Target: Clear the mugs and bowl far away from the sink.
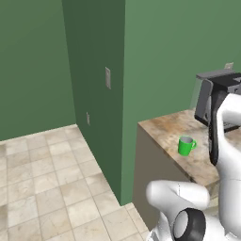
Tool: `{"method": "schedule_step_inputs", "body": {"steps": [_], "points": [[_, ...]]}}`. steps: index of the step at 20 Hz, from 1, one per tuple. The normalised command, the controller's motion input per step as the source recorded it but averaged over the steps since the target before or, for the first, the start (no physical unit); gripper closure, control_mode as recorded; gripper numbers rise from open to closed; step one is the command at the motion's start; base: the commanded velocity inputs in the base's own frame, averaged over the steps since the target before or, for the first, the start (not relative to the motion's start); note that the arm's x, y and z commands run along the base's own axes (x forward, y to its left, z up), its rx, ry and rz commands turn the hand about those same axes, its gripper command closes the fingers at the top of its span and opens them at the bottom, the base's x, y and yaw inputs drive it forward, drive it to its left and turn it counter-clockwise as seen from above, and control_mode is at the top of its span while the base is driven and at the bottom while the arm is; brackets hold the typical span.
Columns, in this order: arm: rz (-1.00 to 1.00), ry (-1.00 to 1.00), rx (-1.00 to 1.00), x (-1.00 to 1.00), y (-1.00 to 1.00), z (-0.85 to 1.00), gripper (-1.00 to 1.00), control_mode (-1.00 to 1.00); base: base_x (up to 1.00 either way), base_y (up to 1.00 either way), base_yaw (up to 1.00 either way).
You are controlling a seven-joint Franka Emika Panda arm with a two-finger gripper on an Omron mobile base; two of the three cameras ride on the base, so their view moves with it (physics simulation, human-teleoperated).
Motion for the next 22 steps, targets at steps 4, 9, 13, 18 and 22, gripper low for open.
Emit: {"method": "schedule_step_inputs", "body": {"steps": [4,9,13,18,22], "points": [[-0.3,-0.07,0.05,-0.68,0.03,0.21,-1.0,-1.0,0.0,0.0,0.0],[-0.11,-0.03,0.08,-0.37,0.13,0.14,-1.0,-1.0,0.0,0.0,0.0],[0.07,0.0,0.01,0.0,0.55,0.21,-1.0,-1.0,0.0,0.0,0.0],[0.22,0.0,-0.02,0.0,0.63,0.36,-1.0,-1.0,0.0,0.0,0.0],[0.24,0.0,-0.11,-0.11,0.51,0.35,-1.0,-1.0,0.0,0.0,0.0]]}}
